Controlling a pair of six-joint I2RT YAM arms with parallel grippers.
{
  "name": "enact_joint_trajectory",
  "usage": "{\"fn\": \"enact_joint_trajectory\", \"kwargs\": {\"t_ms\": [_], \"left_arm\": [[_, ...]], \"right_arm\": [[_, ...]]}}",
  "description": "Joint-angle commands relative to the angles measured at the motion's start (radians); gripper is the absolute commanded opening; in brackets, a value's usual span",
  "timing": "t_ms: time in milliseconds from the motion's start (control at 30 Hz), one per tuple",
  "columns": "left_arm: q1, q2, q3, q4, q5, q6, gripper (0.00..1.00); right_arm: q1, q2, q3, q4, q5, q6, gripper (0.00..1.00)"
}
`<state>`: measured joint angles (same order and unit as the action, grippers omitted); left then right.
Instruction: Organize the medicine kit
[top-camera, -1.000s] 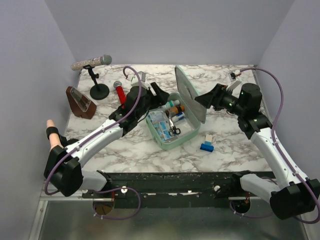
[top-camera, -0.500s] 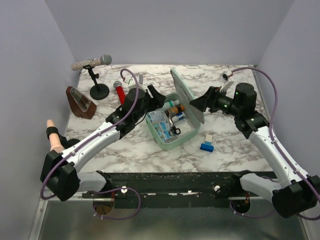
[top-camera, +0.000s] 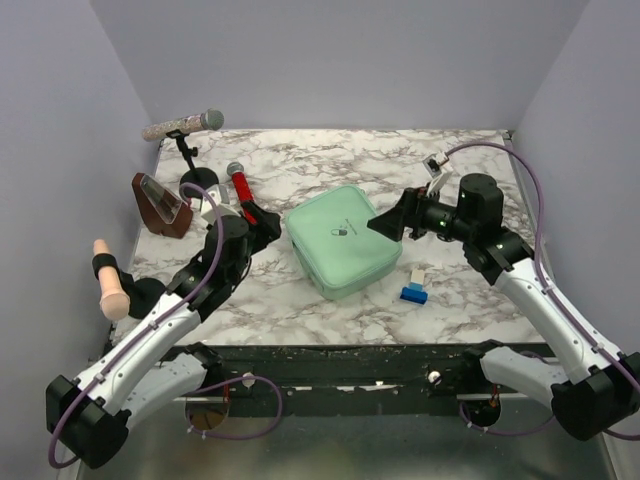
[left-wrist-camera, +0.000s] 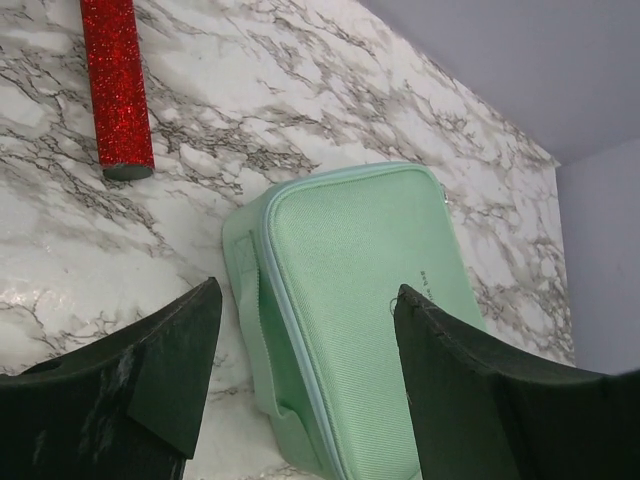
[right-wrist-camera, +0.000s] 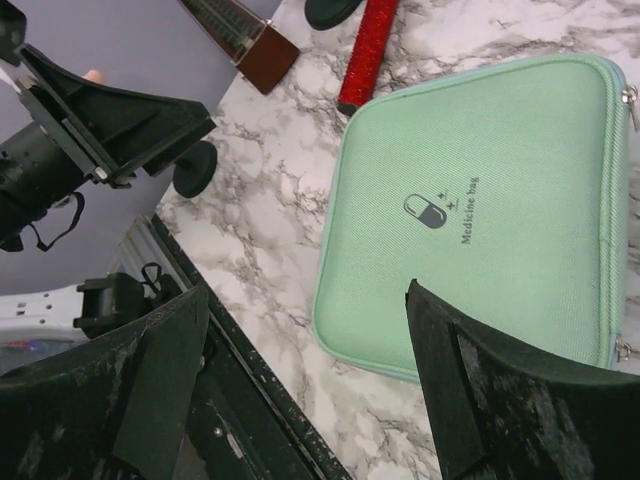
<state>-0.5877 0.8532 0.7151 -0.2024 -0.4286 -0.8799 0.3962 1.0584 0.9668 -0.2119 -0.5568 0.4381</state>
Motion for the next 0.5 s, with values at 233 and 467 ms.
{"fn": "enact_joint_trajectory", "kwargs": {"t_ms": [233,467], "left_arm": [[0.115,0.247,0.122,0.041,0.290,0.050,0.79],[0.115,0.181,-0.020,0.101,0.344,-0.011,0.81]], "right_arm": [[0.003,-0.047,-0.298,-0.027,0.178,0.122,0.89],[0.001,-0.107,-0.315,0.009,0.428,0.154,0.91]]}}
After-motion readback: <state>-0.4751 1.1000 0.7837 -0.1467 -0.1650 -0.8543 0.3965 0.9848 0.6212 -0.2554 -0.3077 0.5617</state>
